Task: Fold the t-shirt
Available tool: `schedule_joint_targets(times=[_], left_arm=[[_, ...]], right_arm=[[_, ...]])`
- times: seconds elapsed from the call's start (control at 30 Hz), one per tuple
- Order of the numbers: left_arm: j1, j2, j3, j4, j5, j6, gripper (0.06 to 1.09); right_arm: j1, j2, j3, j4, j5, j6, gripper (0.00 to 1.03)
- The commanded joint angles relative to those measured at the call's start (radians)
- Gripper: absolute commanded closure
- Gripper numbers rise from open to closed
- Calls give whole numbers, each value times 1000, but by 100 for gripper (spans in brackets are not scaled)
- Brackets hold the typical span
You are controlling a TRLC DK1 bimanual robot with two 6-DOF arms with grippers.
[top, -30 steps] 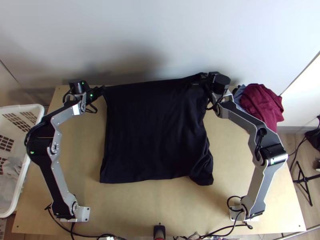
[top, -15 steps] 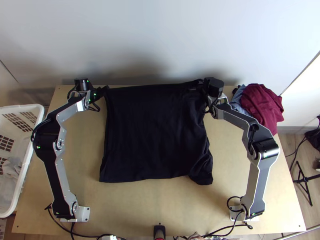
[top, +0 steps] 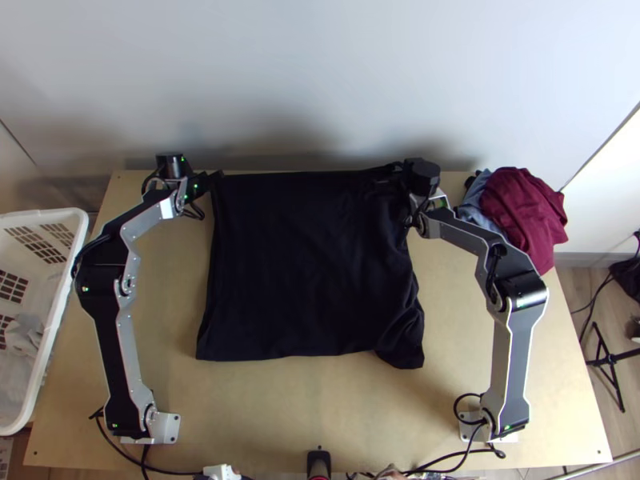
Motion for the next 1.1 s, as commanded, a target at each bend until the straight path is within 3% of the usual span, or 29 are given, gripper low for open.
schedule_joint_targets(times=[0.0, 0.27, 0.83, 1.07], left_arm=[[-3, 14, 27, -43, -10, 60, 105], [-6, -46, 1, -230, -9, 157, 105], [-63, -377, -309, -207, 60, 172, 105], [-69, -444, -442, -197, 85, 228, 105]], right_arm=[[15, -15, -16, 0, 9, -6, 100], [27, -152, -166, -4, 9, -14, 100], [87, -480, -430, -84, 7, -58, 100], [119, -569, -516, -141, -2, -68, 100]])
